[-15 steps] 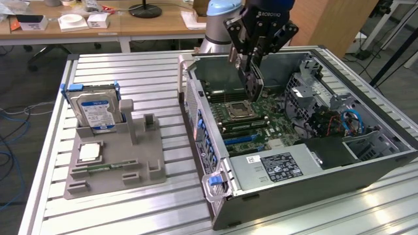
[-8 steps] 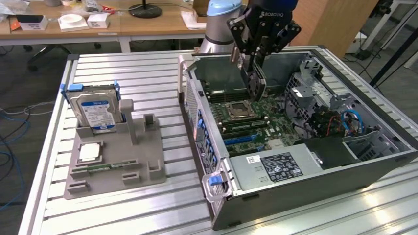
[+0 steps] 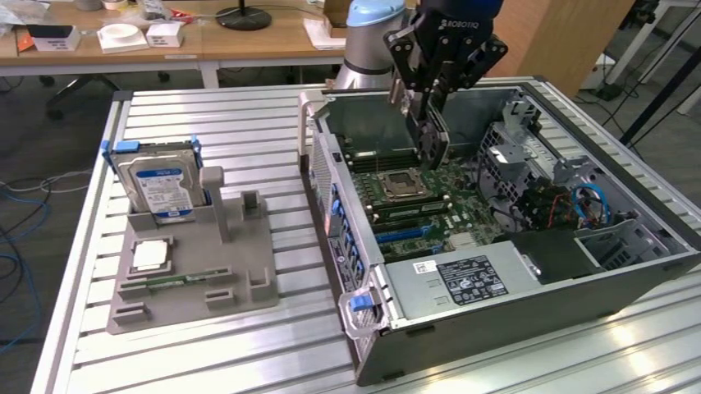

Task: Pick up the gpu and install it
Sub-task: 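Pick up the gpu and move the gpu toward the slot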

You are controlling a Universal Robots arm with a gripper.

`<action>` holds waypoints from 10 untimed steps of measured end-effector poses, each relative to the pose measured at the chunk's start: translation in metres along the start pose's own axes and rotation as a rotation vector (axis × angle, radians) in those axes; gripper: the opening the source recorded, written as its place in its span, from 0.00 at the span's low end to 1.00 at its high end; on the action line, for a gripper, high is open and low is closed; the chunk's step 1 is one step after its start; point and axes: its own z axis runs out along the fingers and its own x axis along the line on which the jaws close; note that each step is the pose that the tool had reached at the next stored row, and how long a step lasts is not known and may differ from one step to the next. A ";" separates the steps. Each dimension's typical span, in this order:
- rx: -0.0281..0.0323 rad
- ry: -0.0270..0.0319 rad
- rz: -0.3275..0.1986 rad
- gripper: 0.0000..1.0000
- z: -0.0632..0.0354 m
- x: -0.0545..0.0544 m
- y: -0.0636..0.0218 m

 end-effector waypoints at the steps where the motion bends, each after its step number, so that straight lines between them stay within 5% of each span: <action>1: 0.0000 0.0000 0.000 0.26 0.0000 -0.001 0.0000; 10: -0.0001 0.0000 0.000 0.26 0.0001 -0.005 0.0004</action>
